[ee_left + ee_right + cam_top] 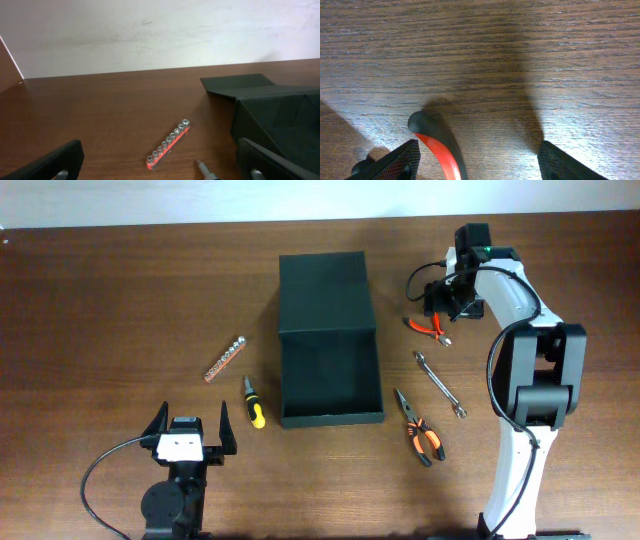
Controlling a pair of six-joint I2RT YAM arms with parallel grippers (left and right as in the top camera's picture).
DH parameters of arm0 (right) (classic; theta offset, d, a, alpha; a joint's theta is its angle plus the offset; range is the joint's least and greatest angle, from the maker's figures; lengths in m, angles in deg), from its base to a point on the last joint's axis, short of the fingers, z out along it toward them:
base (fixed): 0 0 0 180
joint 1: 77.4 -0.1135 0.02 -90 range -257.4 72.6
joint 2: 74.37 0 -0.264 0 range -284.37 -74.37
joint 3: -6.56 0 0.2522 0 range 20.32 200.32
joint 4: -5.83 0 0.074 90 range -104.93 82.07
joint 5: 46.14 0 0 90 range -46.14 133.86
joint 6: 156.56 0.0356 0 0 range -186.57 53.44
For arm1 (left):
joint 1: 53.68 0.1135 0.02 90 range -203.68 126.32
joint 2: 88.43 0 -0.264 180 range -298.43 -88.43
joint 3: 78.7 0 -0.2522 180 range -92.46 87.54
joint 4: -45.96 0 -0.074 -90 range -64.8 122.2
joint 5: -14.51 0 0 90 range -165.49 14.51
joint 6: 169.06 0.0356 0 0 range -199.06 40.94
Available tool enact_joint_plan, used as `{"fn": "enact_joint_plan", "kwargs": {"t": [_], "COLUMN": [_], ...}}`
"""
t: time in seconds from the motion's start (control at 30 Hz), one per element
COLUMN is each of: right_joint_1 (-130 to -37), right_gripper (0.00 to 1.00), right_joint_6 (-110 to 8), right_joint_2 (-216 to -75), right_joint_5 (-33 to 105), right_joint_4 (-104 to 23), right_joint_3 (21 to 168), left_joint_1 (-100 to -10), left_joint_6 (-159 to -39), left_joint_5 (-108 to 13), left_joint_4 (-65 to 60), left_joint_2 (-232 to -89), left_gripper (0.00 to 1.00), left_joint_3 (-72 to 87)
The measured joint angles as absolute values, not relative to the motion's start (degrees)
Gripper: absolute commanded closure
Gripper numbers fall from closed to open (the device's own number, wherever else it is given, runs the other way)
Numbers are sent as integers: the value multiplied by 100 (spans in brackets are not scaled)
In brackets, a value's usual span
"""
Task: Pack container
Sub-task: 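Lower the right gripper over the red-handled cutters, then close the right gripper on the red cutters' handle and lift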
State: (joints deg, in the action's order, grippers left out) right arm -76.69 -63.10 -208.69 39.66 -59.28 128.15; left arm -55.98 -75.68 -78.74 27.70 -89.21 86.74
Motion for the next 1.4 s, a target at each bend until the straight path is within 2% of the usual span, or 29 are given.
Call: {"fn": "enact_joint_plan", "kwargs": {"t": [0.97,1.03,1.2,1.4], "right_joint_1": [-7669,-7669,-7669,-7693], "right_gripper": [27,31,50,57], "right_joint_6": [-6317,-6332,-6363,-6352], "right_joint_2": [-20899,-20902,-20913,-20934], "right_joint_5": [3972,3970,3970,3977], "right_joint_4": [-5874,-5872,-5876,-5915], "right_joint_3": [12818,12824,12833,12857], "left_joint_1": [-5598,-5598,-5598,-5598], "left_joint_6": [-7568,-7568,-7568,-7568], "left_joint_5": [-7874,-7874,-7874,-7874], "left_joint_4": [2770,2770,2770,2770], "left_joint_2": [-8921,-8921,-8923,-8921], "left_gripper": [1,1,1,1], "left_joint_3": [8674,8674,8674,8674]}}
